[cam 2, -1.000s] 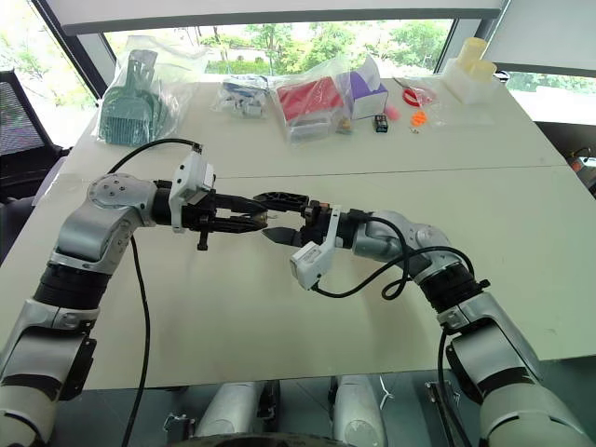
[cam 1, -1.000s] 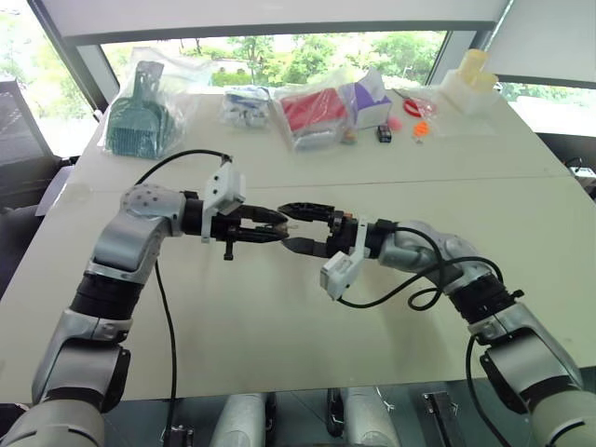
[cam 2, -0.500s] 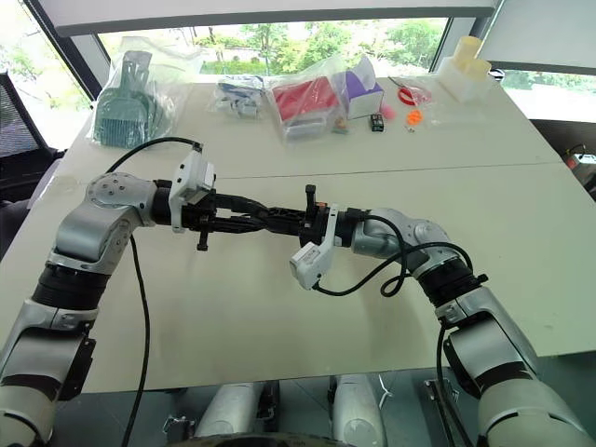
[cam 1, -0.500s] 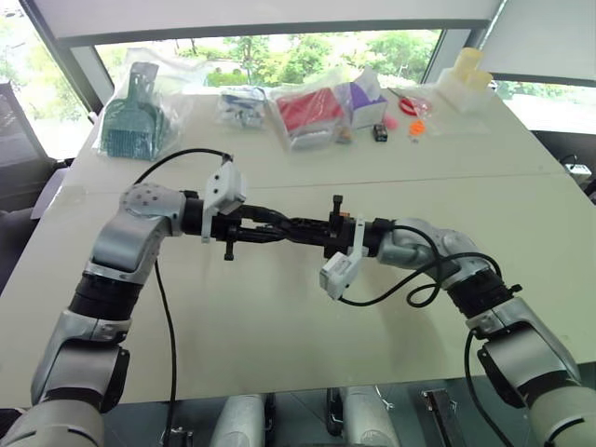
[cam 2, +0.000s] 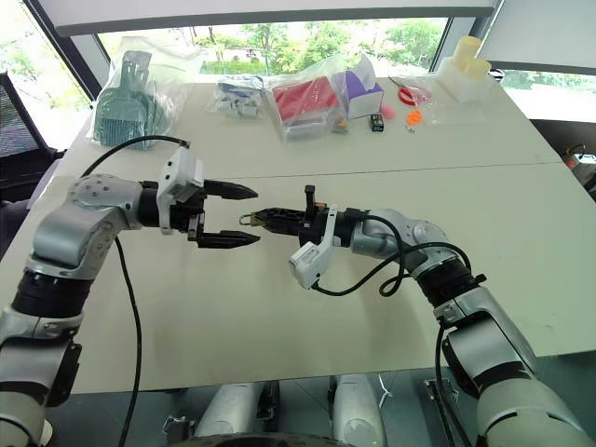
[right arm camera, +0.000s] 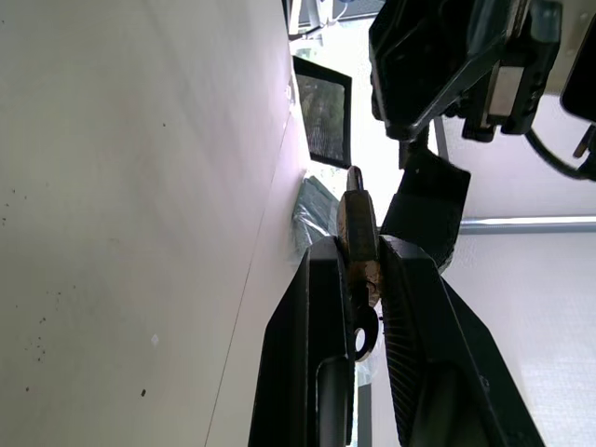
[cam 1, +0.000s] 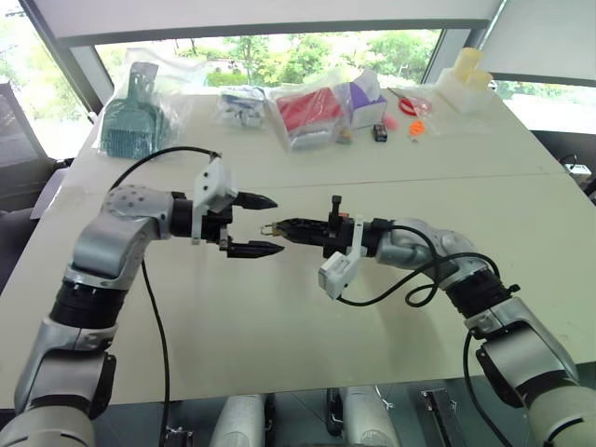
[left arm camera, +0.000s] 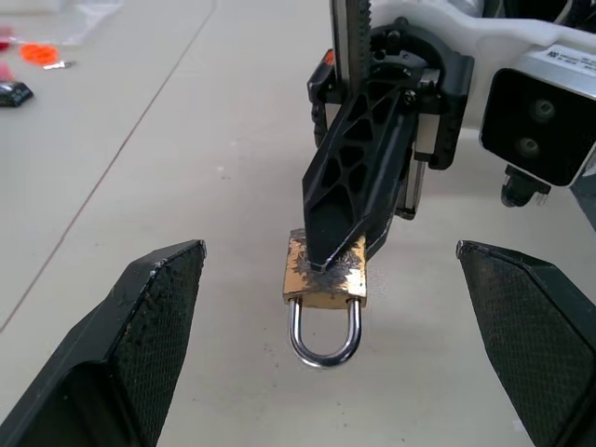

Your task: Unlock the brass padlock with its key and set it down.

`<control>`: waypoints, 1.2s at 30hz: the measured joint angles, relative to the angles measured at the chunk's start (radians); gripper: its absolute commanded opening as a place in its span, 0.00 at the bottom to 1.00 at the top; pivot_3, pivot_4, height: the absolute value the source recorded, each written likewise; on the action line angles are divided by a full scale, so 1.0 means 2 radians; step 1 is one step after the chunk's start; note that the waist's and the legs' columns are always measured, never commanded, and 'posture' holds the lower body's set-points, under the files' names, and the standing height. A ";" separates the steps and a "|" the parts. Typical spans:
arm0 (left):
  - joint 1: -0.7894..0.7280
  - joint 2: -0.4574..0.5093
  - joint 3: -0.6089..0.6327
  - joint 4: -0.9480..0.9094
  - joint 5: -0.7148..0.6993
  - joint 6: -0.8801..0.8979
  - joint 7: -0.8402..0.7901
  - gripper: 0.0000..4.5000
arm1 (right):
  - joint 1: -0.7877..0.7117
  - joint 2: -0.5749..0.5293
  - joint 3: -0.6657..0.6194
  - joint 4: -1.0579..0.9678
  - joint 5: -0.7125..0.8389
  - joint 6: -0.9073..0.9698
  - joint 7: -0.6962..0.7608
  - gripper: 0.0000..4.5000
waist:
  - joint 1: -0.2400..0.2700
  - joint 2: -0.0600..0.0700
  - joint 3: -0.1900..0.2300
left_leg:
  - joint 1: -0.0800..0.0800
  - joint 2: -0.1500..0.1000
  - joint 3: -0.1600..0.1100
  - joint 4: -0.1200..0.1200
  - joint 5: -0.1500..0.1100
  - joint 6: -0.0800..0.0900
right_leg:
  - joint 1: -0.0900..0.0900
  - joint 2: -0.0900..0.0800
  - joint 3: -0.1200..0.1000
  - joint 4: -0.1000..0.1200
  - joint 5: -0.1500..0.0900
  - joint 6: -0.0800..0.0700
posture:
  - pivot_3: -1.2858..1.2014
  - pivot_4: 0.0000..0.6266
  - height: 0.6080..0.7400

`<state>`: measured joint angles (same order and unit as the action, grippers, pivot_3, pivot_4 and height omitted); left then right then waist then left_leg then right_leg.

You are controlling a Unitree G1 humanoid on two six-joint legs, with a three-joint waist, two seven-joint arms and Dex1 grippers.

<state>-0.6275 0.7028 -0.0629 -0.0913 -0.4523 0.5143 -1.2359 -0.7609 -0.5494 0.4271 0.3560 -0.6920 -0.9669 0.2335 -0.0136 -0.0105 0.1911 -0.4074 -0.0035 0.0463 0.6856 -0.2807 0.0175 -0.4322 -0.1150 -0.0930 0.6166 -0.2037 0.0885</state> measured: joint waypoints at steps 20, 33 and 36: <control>0.048 0.018 0.031 -0.042 -0.026 0.028 0.059 0.01 | 0.000 0.006 0.000 0.001 0.001 0.001 0.005 0.00 | 0.000 0.000 0.000 | 0.000 0.000 0.000 0.000 0.001 -0.001 | 0.000 0.000 0.000 0.000 0.000 0.000 | 0.52 0.24 1.00; 0.047 0.015 0.007 -0.038 -0.006 0.021 0.060 0.01 | 0.001 0.006 0.001 0.001 0.004 0.003 0.014 0.00 | 0.000 0.000 0.000 | 0.000 0.000 0.000 0.000 0.001 -0.001 | 0.000 0.000 0.000 0.000 0.000 0.000 | 0.52 0.24 1.00; 0.049 0.021 0.004 -0.042 -0.005 0.021 0.056 0.01 | 0.002 0.006 0.002 0.001 0.004 0.004 0.016 0.00 | 0.000 0.000 0.000 | 0.000 0.000 0.000 0.000 0.001 -0.001 | 0.000 0.000 0.000 0.000 0.000 0.000 | 0.52 0.24 1.00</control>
<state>-0.5292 0.7439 -0.0555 -0.1753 -0.4615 0.5570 -1.1238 -0.7575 -0.5374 0.4320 0.3585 -0.6841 -0.9582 0.2658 -0.0134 -0.0105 0.1911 -0.4071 -0.0036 0.0466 0.6853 -0.2796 0.0155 -0.4321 -0.1151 -0.0927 0.6166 -0.2036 0.0884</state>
